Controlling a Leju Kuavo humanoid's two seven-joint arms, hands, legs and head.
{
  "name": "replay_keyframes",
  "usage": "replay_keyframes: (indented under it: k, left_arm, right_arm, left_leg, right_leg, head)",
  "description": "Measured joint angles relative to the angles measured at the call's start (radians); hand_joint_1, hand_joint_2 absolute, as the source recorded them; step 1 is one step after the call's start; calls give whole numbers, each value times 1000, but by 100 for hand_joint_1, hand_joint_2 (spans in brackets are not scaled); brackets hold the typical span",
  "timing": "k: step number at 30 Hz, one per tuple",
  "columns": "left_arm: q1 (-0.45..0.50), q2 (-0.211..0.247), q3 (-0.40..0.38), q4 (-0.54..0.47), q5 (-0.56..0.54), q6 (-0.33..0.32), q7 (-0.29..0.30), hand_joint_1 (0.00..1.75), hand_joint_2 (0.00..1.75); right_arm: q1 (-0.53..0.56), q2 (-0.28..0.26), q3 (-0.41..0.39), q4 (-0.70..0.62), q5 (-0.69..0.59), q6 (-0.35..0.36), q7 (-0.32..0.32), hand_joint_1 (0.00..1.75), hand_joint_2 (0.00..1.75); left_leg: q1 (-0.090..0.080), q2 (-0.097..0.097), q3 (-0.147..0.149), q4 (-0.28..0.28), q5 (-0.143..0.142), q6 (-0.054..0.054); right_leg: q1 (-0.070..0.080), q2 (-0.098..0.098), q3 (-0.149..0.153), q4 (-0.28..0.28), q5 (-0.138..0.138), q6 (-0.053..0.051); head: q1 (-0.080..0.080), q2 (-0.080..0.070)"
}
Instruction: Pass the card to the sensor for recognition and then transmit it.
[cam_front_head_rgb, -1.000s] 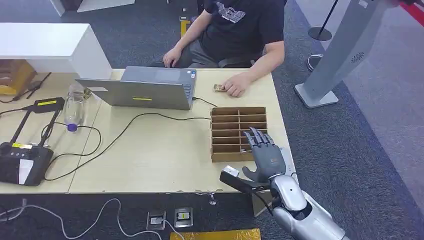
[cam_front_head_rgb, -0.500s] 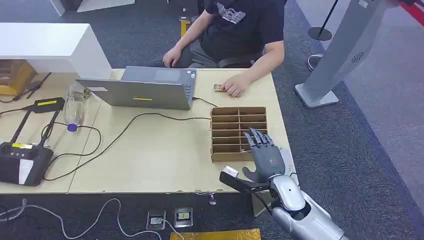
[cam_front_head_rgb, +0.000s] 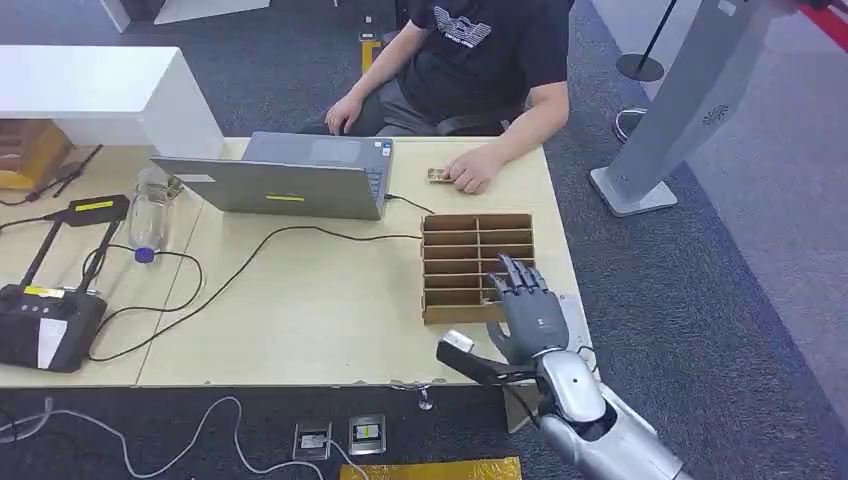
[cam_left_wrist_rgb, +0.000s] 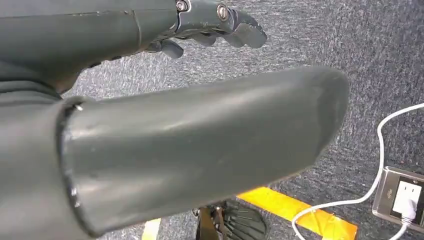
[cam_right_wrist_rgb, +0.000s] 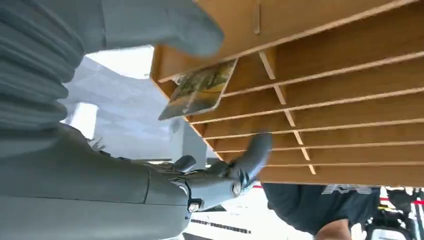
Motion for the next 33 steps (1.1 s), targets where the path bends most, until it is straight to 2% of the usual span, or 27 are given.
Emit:
replay_keyframes:
  k: [29, 30, 31, 33]
  left_arm:
    - [0, 8, 0, 0, -12, 0, 5, 0, 0]
    - [0, 8, 0, 0, -13, -2, 5, 0, 0]
    - [0, 8, 0, 0, -14, -4, 5, 0, 0]
    - [0, 9, 0, 0, -17, -5, 5, 0, 0]
  right_arm:
    - [39, 17, 13, 0, -20, -53, 22, 175, 175]
    - [40, 17, 13, 2, -22, -56, 22, 54, 175]
    - [41, 17, 13, 4, -24, -61, 22, 0, 175]
    - [43, 17, 13, 8, -27, -64, 21, 0, 175]
  left_leg:
    - [0, 0, 0, 0, 0, 0]
    - [0, 0, 0, 0, 0, 0]
    - [0, 0, 0, 0, 0, 0]
    - [0, 0, 0, 0, 0, 0]
  right_leg:
    - [0, 1, 0, 0, 0, 0]
    - [0, 1, 0, 0, 0, 0]
    - [0, 1, 0, 0, 0, 0]
    - [0, 1, 0, 0, 0, 0]
  head:
    - [0, 0]
    - [0, 0]
    - [0, 0]
    - [0, 0]
